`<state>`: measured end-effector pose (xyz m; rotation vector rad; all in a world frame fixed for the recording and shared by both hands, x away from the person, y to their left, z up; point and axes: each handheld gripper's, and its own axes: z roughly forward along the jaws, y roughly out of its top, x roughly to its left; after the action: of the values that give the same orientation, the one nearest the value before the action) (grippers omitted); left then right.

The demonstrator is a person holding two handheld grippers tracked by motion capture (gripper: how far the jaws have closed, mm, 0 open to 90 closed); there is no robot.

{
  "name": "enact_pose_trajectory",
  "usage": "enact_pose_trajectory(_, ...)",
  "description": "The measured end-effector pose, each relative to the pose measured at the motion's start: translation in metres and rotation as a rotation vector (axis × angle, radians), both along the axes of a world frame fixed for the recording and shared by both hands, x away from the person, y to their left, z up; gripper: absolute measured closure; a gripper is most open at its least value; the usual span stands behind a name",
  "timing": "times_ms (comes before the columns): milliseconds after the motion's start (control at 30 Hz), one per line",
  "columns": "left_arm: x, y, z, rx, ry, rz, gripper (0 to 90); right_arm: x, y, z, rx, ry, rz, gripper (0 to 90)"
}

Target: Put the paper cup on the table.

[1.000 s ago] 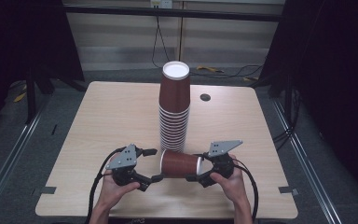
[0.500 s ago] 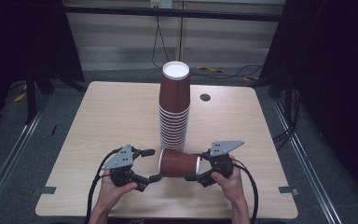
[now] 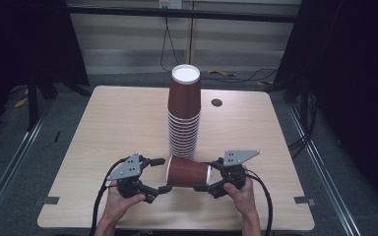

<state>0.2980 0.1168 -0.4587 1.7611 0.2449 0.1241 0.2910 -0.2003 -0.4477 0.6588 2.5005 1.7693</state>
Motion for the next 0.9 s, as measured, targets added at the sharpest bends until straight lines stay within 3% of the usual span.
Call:
enact_pose_trajectory(367, 0.002, -0.003, -0.003, -0.012, 0.017, -0.005, 14.7, -0.001, -0.001, 0.001, 0.062, -0.008, 0.029, 22.3)
enact_pose_trajectory(400, 0.004, -0.004, -0.003, -0.020, 0.023, -0.023, 13.8, -0.001, -0.001, 0.001, 0.064, -0.009, 0.030, 22.4)
enact_pose_trajectory(533, 0.007, -0.006, -0.005, -0.009, 0.020, -0.006, 0.1, 0.000, 0.001, 0.001, 0.062, -0.007, 0.050, 22.4)
enact_pose_trajectory(900, 0.011, -0.017, 0.000, -0.005, 0.014, -0.068, 0.0, 0.002, 0.004, 0.003, 0.061, -0.007, 0.079, 22.3)
